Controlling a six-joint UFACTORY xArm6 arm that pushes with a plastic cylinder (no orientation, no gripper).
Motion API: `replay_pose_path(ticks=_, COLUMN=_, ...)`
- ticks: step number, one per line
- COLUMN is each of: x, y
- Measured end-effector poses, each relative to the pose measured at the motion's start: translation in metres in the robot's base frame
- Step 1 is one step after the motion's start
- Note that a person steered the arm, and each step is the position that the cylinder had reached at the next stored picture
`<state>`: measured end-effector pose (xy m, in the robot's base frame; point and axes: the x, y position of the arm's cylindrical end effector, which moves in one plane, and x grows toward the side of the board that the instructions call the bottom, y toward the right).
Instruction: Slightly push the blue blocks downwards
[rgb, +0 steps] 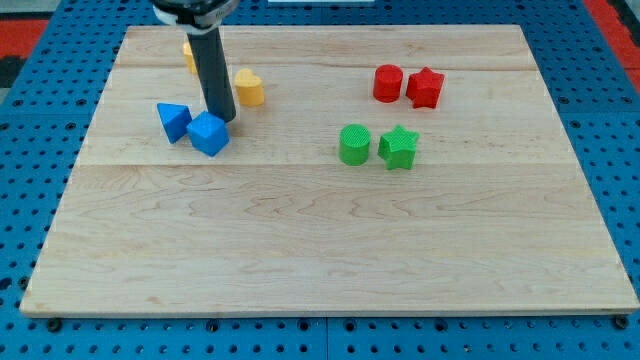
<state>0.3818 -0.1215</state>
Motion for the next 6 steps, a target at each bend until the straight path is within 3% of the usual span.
replay_pose_path(ticks=2, x=-0.037, y=0.025)
replay_pose_path(ticks=3, x=-0.05, y=-0.032)
replay_pose_path(ticks=4, x=-0.036, y=-0.04)
replay_pose_path(ticks=5, x=-0.007, y=0.043)
replay_pose_path(ticks=6, x=-0.041, y=0.046)
